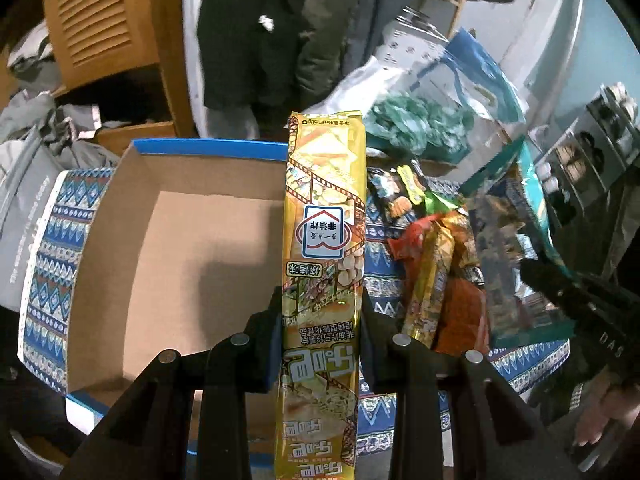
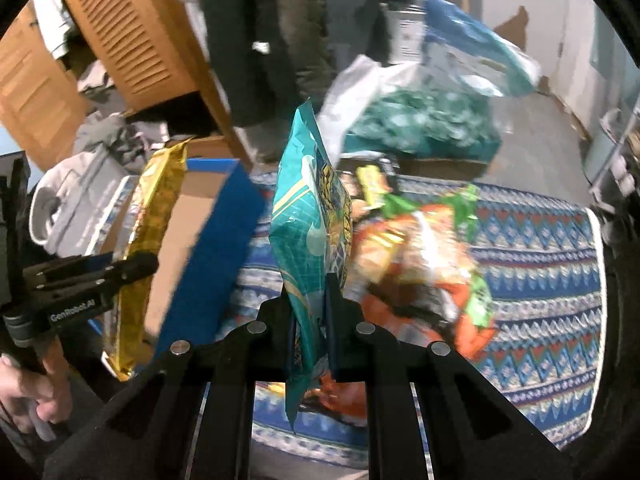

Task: Organize snacks
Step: 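Carry the teal bag and yellow bar into the cardboard box and open both tools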

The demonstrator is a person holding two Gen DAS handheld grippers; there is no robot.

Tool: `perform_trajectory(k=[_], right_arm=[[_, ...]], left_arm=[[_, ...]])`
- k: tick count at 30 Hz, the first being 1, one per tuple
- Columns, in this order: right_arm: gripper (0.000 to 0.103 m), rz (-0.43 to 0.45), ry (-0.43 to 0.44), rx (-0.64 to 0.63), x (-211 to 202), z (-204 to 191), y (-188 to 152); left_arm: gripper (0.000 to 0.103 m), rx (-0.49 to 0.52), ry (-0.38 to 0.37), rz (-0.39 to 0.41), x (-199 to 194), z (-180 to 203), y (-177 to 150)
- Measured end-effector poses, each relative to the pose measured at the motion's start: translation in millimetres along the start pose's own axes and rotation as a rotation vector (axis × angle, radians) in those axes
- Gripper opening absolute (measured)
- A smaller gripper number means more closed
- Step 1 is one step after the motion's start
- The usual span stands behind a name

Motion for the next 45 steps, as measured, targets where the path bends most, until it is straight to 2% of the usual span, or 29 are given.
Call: perform_trajectory(k=[7,21,36,39,40,43,45], right_arm=[[0.011,-0.003,0.066,-0.050,15.8,-51.8,16.4],[0.011,-0.035,0.182,-0.126,52.0,-149.9,29.7],[0.011,-0.119,0.193,-0.161,90.1,-184.0,17.4],[0.019,-0.110,0.175,-0.149,90.8,-181.0,19.0],[0.030,-0.104,0.168,-0.149,89.6,-179.4,20.0],[0.039,-0.085,0.155,-0.149,85.4,-174.9,23.0],[0.048,-0.078,0.141,-0.145,82.3,-170.5,24.0]], left_arm=[[0.032,-0.063,-0.007,0.029,-16.3,-31.9,3.3],[0.032,-0.158,0.079,0.037,-15.2,-104.4,-7.4],[0.033,-0.233,0.149,0.007,2.7,-146.6,-20.7],[0.047,-0.238,0.158,0.018,-0.3,-149.2,-17.9],[0.052,-0.243,0.163,0.021,-1.1,-150.3,-17.3],[0.055,-0.254,0.162,0.019,-2.2,-150.9,-16.3],[0.061,-0.256,0.164,0.015,-2.2,-151.2,-15.9]])
Point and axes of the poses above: each gripper's, at about its wrist camera, not at the fingertips, and x roughly the way its jaws point, z to its right, y to its top, the point moved 5 cm from there along x, roughly the way its jaws point, and after that the axes turned 9 degrees about z, right-handed, at the moved point
